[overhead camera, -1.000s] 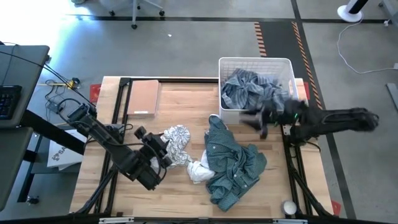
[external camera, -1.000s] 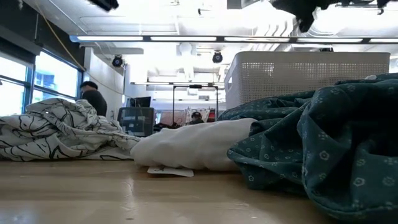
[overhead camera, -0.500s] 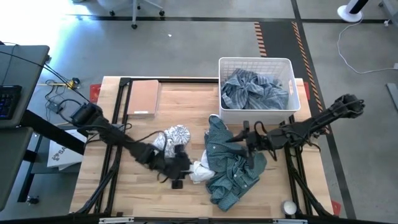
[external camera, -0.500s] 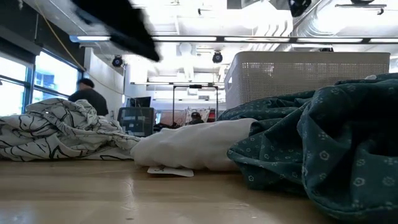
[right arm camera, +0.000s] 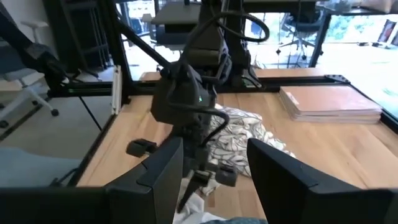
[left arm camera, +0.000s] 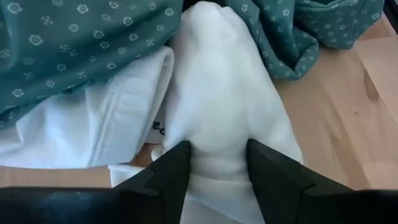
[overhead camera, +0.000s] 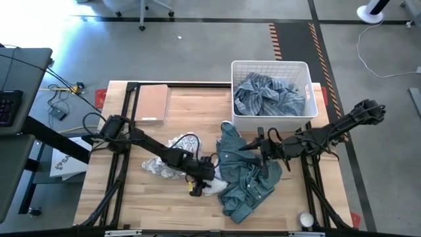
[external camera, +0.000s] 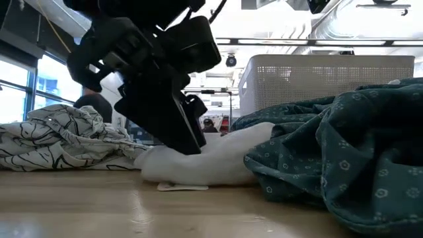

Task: Sort clothes
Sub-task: Put the white socks into the white laundry bin

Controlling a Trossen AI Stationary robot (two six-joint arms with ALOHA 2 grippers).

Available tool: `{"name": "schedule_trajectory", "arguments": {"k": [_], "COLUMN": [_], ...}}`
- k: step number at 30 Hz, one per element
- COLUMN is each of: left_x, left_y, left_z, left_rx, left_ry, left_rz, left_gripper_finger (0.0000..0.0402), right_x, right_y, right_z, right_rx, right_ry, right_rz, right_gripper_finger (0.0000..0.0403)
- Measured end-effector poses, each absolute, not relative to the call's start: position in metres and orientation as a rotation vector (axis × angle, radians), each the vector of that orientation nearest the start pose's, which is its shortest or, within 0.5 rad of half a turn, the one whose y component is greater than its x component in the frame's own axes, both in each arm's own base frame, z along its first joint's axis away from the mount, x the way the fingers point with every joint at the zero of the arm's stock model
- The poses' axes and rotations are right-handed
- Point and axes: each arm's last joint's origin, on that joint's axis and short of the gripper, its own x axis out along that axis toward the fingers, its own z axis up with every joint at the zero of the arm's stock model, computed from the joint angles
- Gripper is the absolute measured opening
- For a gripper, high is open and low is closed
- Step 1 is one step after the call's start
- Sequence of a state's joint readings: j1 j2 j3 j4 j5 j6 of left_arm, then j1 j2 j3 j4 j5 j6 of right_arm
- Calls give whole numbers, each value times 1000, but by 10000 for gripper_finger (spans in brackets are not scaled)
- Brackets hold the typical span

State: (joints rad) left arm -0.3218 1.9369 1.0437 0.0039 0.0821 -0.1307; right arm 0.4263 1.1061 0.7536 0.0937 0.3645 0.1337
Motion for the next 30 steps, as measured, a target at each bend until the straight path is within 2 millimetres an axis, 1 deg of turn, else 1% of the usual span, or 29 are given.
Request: {"name": "schedule_trajectory", "arguments": {"k": [1,3,6,7,8,10,12,16,18,20,25,30], "left_x": [355,352,344,340,335,326,316,298,291,287,287,290], "left_y": [-121,-119,-116,-113,-110,-106,-106,-119,-125,-131,-145,-150], "left_z": [123,129,139,142,147,160,181,227,244,257,269,273], "left_rx": [-5,45,111,125,131,140,143,151,151,154,172,169], "left_ry": [912,927,963,987,1010,1024,973,748,632,539,416,363], "left_rz": [-318,-282,-208,-177,-137,-34,76,214,266,294,274,260], "left_gripper_finger": [145,115,42,23,14,16,16,6,7,7,7,7], "right_x": [226,226,226,226,226,226,227,233,240,248,265,273], "right_y": [91,91,91,91,91,91,91,94,97,101,108,112], "right_z": [287,287,287,287,287,287,286,280,275,269,255,255], "right_rx": [31,31,34,34,34,38,56,72,67,53,10,24], "right_ry": [244,244,246,246,246,246,247,262,261,250,222,145], "right_rz": [40,34,31,31,31,30,25,27,37,43,24,26], "right_gripper_finger": [176,176,176,176,176,176,176,176,176,176,176,176]}}
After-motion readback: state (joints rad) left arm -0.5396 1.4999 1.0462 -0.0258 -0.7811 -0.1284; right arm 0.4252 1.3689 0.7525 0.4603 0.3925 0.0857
